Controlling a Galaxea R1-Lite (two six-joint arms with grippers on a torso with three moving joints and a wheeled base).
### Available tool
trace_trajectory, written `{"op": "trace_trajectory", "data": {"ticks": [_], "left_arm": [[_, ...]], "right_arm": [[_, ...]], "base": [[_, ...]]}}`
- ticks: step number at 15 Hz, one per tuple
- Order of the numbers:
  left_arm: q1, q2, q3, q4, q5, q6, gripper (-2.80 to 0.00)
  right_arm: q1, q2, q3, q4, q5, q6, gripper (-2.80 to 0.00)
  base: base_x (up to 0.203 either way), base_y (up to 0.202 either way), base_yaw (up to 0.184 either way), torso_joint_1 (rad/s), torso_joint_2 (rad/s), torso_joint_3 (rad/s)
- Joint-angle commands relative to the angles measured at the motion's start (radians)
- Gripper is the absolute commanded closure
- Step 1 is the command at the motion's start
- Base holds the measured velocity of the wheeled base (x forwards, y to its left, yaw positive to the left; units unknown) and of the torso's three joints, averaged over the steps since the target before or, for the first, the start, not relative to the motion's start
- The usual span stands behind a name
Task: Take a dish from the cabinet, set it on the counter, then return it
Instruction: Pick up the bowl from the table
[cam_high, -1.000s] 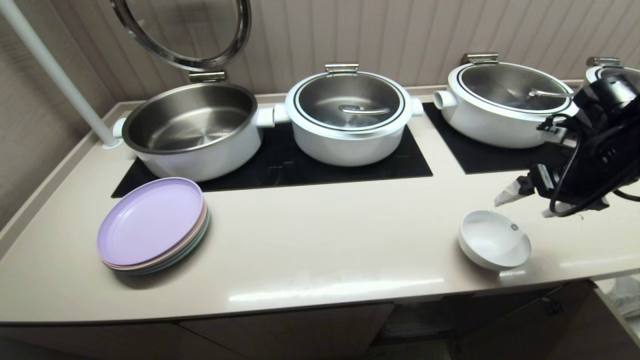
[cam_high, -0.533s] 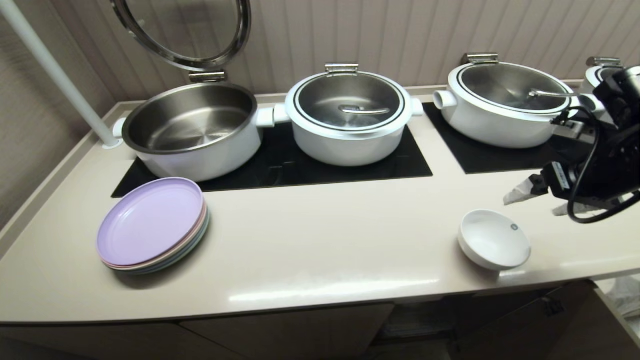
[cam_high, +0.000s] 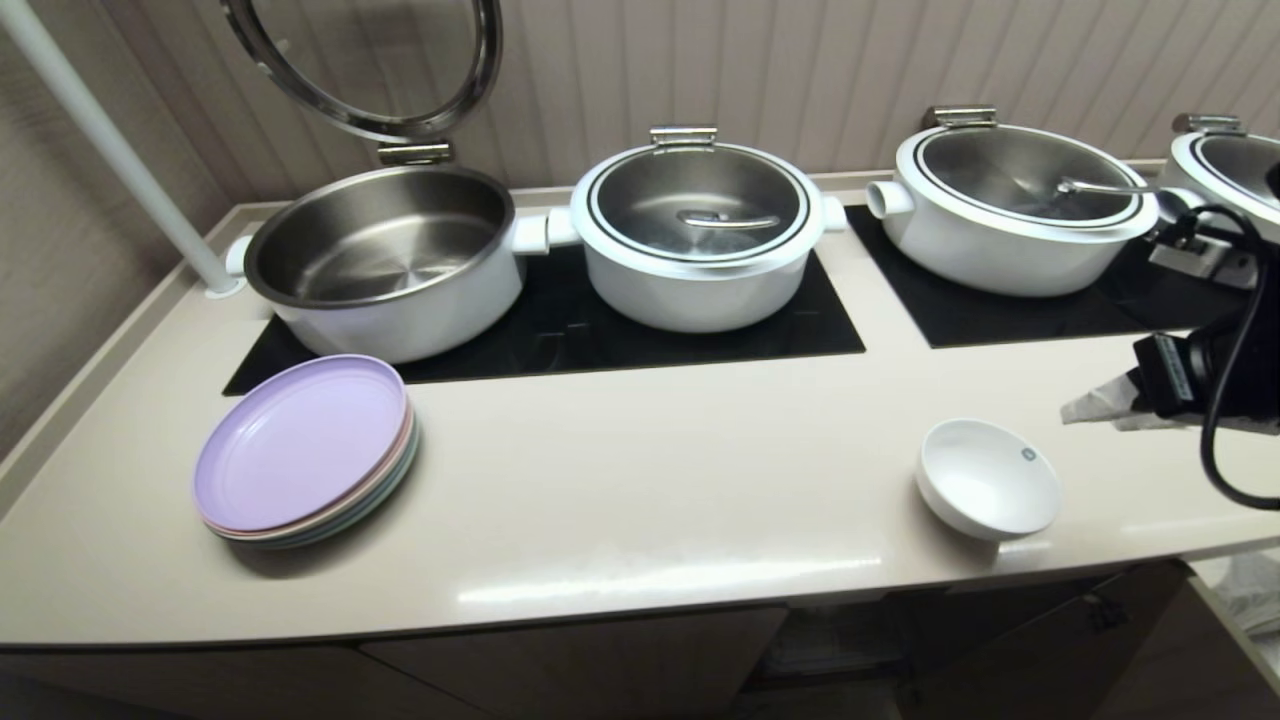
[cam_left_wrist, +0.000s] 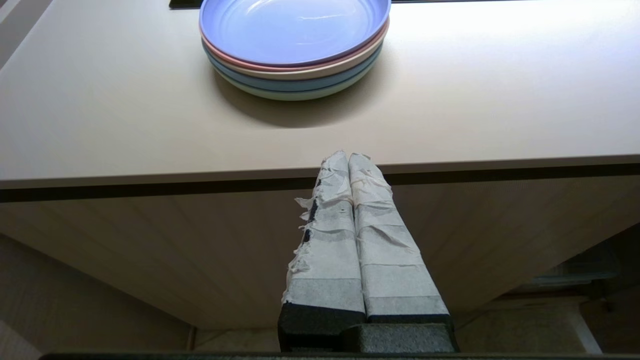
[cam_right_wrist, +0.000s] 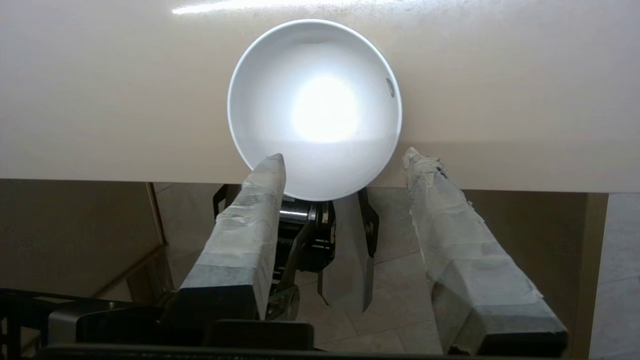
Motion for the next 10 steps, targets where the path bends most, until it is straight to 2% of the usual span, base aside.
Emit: {"op": "trace_trajectory", "data": {"ticks": [1, 10], "left_arm": [[0.0, 0.0, 0.0, 0.0, 0.0, 0.0, 0.0], [0.0, 0.0, 0.0, 0.0, 0.0, 0.0, 0.0]], "right_arm": [[0.017, -0.068, 0.041, -0.02, 0.002, -0.005, 0.0], [0.02, -0.274, 0.197, -0.037, 0.0, -0.019, 0.0]], "base": [[0.0, 0.0, 0.0, 0.0, 0.0, 0.0], [0.0, 0.0, 0.0, 0.0, 0.0, 0.0]]}}
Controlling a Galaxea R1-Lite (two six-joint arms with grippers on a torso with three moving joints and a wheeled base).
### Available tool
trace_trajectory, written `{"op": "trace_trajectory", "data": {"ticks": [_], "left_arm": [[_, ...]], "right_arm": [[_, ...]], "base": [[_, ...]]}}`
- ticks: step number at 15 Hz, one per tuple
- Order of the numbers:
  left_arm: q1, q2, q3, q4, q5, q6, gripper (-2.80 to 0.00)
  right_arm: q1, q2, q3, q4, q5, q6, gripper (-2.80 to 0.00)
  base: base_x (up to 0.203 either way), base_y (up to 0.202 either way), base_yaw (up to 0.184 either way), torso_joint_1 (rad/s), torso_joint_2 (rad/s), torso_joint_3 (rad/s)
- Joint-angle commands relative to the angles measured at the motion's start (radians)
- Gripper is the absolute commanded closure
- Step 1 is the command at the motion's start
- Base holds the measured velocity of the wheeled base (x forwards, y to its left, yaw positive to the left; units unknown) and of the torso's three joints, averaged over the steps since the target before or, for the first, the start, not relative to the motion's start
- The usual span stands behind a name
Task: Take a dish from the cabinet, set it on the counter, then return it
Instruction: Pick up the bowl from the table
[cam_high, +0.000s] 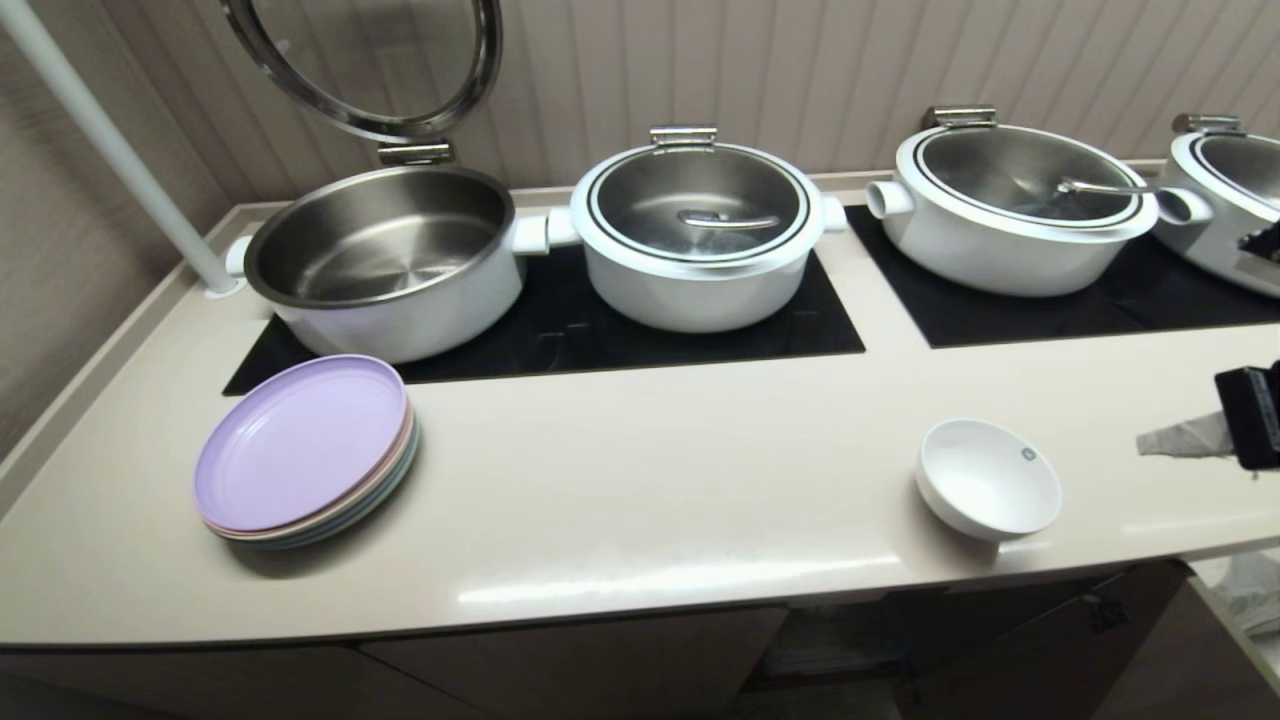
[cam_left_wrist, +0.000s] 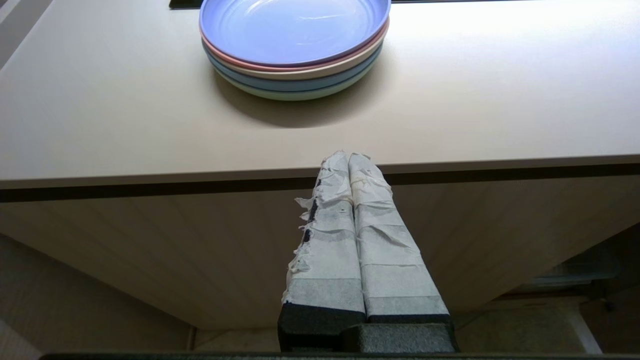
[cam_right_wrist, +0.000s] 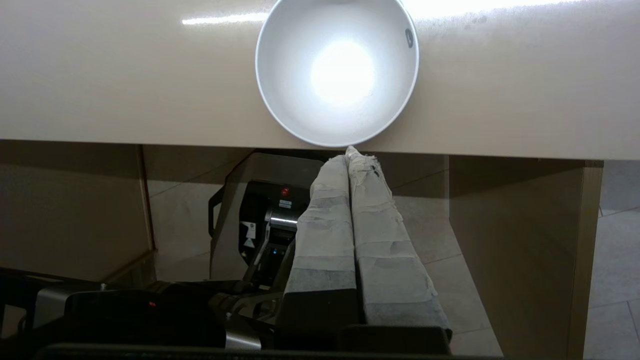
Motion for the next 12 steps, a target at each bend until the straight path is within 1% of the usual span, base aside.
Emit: {"op": "trace_trajectory", "data": {"ticks": [1, 5, 7, 10, 12], "left_arm": [[0.0, 0.0, 0.0, 0.0, 0.001, 0.0, 0.0], [0.0, 0.0, 0.0, 0.0, 0.001, 0.0, 0.0], [0.0, 0.0, 0.0, 0.0, 0.001, 0.0, 0.0], [0.0, 0.0, 0.0, 0.0, 0.001, 0.0, 0.0], [0.0, 0.0, 0.0, 0.0, 0.001, 0.0, 0.0]], "right_arm": [[0.001, -0.102, 0.056, 0.003, 0.001, -0.002, 0.0], [0.001, -0.218, 0.158, 0.001, 0.002, -0.073, 0.0], [0.001, -0.281, 0.233, -0.046, 0.002, -0.084, 0.0], [0.001, -0.414, 0.401, -0.231, 0.001, -0.085, 0.0], [0.001, -0.522, 0.553, -0.431, 0.002, -0.084, 0.0]], "base": [[0.0, 0.0, 0.0, 0.0, 0.0, 0.0], [0.0, 0.0, 0.0, 0.0, 0.0, 0.0], [0.0, 0.0, 0.0, 0.0, 0.0, 0.0], [0.0, 0.0, 0.0, 0.0, 0.0, 0.0], [0.0, 0.0, 0.0, 0.0, 0.0, 0.0]]}}
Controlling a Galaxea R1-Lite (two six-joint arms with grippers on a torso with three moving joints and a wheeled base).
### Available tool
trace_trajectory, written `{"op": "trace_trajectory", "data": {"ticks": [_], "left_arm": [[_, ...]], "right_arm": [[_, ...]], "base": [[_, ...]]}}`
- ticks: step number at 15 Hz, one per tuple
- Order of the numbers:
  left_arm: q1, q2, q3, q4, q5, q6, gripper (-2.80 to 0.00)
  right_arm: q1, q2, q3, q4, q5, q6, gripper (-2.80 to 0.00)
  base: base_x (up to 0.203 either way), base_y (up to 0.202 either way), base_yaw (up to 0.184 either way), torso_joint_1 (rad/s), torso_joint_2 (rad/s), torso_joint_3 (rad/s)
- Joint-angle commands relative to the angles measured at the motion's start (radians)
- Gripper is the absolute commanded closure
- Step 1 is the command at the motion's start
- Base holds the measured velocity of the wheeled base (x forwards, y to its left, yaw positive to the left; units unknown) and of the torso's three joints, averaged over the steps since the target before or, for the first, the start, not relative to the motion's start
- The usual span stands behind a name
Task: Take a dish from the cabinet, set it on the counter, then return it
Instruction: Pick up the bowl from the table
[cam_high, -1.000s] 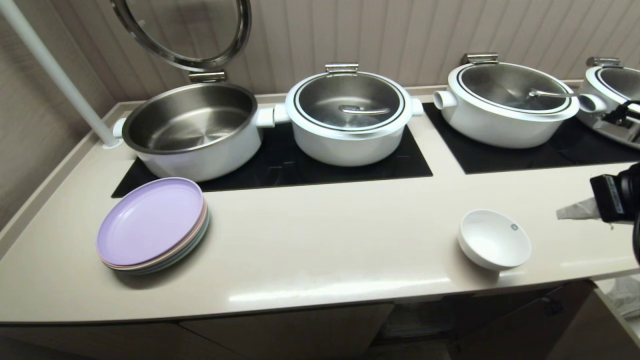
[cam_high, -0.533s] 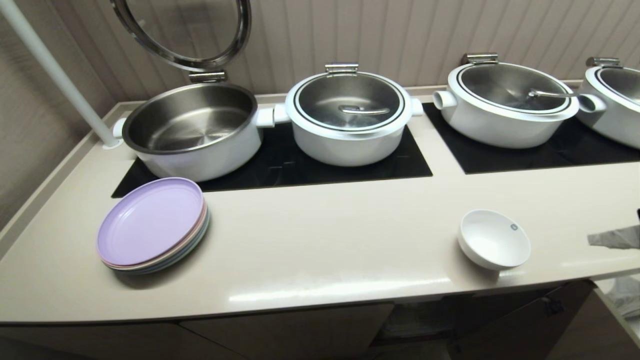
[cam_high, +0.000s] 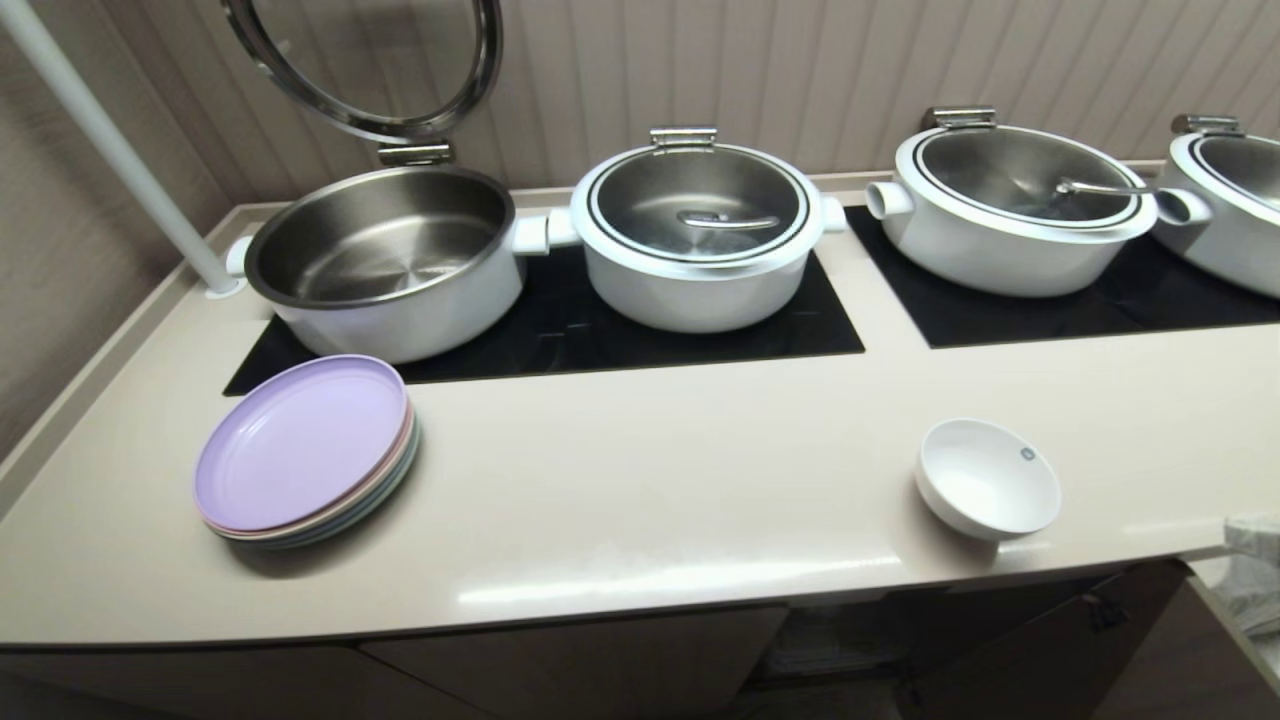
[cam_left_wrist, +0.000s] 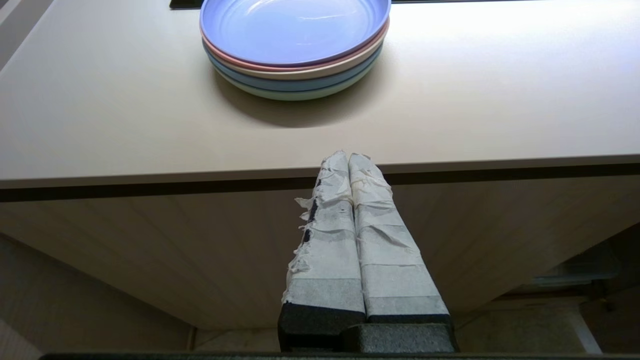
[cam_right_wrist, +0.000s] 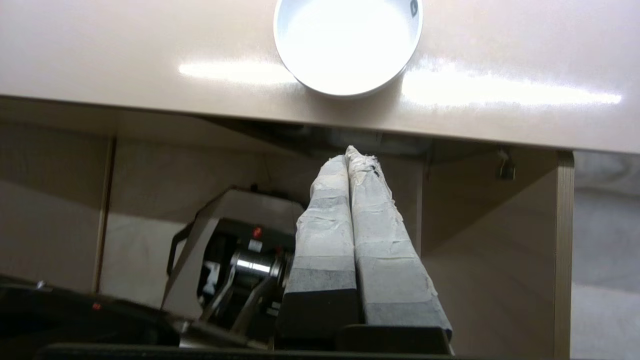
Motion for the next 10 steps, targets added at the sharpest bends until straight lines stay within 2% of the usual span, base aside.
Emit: {"op": "trace_trajectory", "data": {"ticks": [1, 4, 10], "left_arm": [[0.0, 0.0, 0.0, 0.0, 0.0, 0.0, 0.0], [0.0, 0.0, 0.0, 0.0, 0.0, 0.0, 0.0], [0.0, 0.0, 0.0, 0.0, 0.0, 0.0, 0.0]], "right_arm": [[-0.001, -0.162, 0.177, -0.222, 0.003, -0.006, 0.0], [-0.002, -0.322, 0.356, -0.414, 0.004, -0.019, 0.0], [-0.01, -0.652, 0.643, -0.472, -0.023, -0.018, 0.0]], "base": [[0.0, 0.0, 0.0, 0.0, 0.0, 0.0], [0.0, 0.0, 0.0, 0.0, 0.0, 0.0], [0.0, 0.0, 0.0, 0.0, 0.0, 0.0]]}}
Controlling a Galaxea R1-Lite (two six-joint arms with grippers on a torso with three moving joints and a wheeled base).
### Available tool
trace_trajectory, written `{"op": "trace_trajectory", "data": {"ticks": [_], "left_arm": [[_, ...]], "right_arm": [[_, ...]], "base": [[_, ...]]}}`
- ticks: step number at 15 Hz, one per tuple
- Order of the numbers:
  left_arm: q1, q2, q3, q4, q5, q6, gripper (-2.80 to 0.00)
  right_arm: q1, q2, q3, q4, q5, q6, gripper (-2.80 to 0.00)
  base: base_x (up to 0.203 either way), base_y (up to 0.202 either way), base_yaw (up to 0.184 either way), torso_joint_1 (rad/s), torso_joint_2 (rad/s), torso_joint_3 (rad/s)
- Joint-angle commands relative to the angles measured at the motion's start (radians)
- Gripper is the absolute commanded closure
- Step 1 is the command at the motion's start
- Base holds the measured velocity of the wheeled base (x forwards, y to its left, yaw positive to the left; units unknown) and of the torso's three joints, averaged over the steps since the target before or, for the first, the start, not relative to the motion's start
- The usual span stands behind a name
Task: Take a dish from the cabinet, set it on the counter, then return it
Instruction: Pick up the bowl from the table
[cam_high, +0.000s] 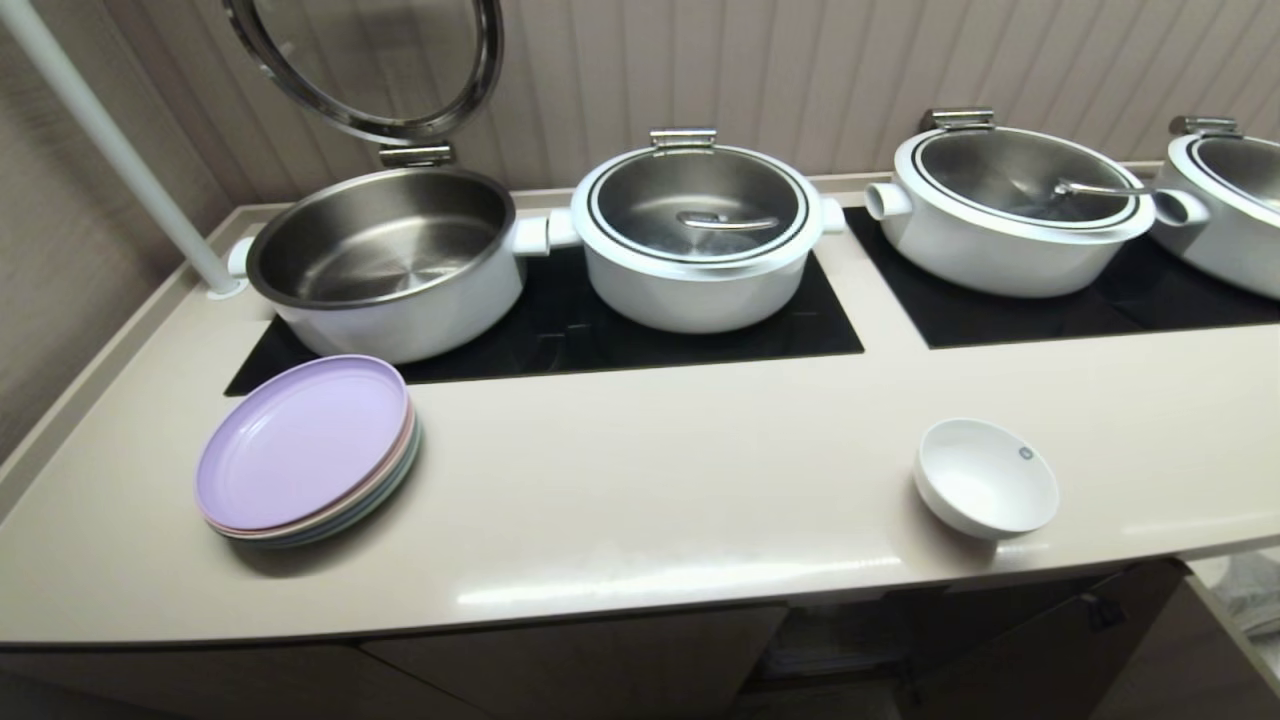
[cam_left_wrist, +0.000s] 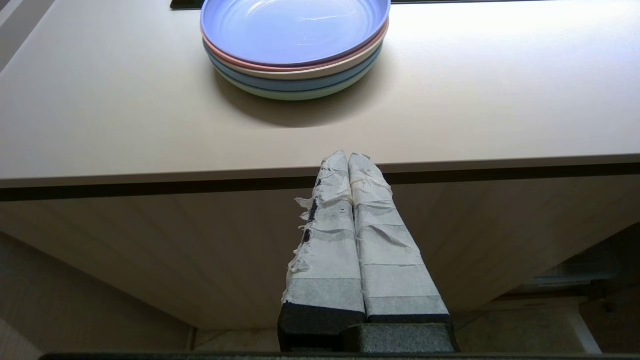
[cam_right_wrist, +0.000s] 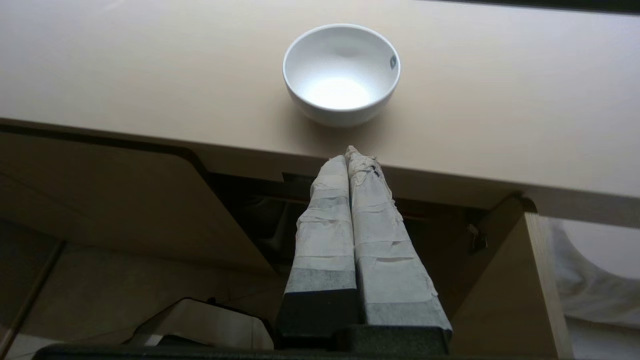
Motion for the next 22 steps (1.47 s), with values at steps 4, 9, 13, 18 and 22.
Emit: {"op": "trace_trajectory", "data": {"ticks": [4, 9, 13, 18, 22], "left_arm": [[0.0, 0.0, 0.0, 0.0, 0.0, 0.0, 0.0], [0.0, 0.0, 0.0, 0.0, 0.0, 0.0, 0.0], [0.0, 0.0, 0.0, 0.0, 0.0, 0.0, 0.0], [0.0, 0.0, 0.0, 0.0, 0.0, 0.0, 0.0], [0.0, 0.0, 0.0, 0.0, 0.0, 0.0, 0.0]], "right_arm": [[-0.003, -0.309, 0.216, -0.006, -0.084, -0.005, 0.0], [-0.002, -0.392, 0.233, 0.077, -0.18, -0.001, 0.0], [-0.002, -0.394, 0.233, 0.078, -0.18, 0.002, 0.0], [-0.002, -0.393, 0.235, 0.077, -0.18, 0.005, 0.0], [-0.002, -0.393, 0.233, 0.078, -0.182, 0.011, 0.0]], "base": [[0.0, 0.0, 0.0, 0.0, 0.0, 0.0], [0.0, 0.0, 0.0, 0.0, 0.0, 0.0], [0.0, 0.0, 0.0, 0.0, 0.0, 0.0], [0.0, 0.0, 0.0, 0.0, 0.0, 0.0], [0.0, 0.0, 0.0, 0.0, 0.0, 0.0]]}}
